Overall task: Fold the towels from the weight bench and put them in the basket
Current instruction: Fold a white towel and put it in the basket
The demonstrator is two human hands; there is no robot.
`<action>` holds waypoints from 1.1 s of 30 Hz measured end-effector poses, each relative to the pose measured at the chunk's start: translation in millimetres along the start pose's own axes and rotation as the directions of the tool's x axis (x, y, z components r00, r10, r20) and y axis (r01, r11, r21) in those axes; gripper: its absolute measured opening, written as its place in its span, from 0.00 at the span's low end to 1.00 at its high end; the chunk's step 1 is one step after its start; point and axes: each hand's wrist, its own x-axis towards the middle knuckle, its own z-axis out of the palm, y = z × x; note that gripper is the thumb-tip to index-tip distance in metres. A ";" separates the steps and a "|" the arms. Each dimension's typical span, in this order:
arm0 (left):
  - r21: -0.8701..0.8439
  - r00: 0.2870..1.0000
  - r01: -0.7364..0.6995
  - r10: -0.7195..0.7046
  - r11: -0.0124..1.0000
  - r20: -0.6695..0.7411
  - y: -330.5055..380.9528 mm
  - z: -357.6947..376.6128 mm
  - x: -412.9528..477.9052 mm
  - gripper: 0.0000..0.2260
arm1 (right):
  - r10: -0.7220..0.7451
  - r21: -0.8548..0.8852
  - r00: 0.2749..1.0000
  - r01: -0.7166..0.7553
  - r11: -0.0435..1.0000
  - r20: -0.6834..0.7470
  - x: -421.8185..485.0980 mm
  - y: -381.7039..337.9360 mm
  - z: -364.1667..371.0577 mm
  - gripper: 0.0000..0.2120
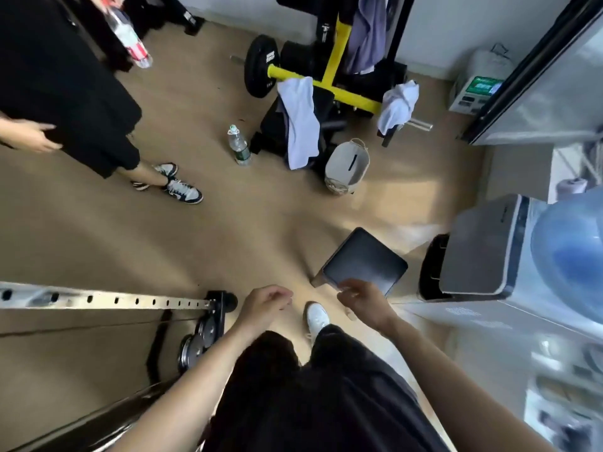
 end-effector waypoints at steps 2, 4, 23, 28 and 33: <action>0.035 1.000 -0.001 0.000 0.999 0.029 28.7 -12.4 33.4 0.05 | -0.003 -0.027 1.000 0.002 1.000 -0.015 31.8 -21.6 -11.9 0.12; 0.057 0.999 0.005 -0.008 0.998 0.050 51.0 -22.1 65.4 0.06 | 0.007 -0.043 1.000 -0.008 0.999 -0.026 58.2 -41.1 -20.4 0.12; 0.303 0.916 -0.166 0.032 0.938 0.401 244.2 -103.8 426.6 0.11 | 0.353 0.263 0.887 -0.279 0.924 -0.299 319.1 -183.9 -117.4 0.11; 0.303 0.919 -0.163 0.033 0.939 0.393 301.1 -72.9 501.6 0.07 | 0.289 0.217 0.889 -0.222 0.951 -0.356 393.3 -192.1 -186.8 0.09; 0.251 0.930 -0.135 0.035 0.959 0.367 356.0 -7.7 575.6 0.06 | 0.296 0.232 0.888 -0.224 0.947 -0.353 486.0 -156.3 -263.2 0.10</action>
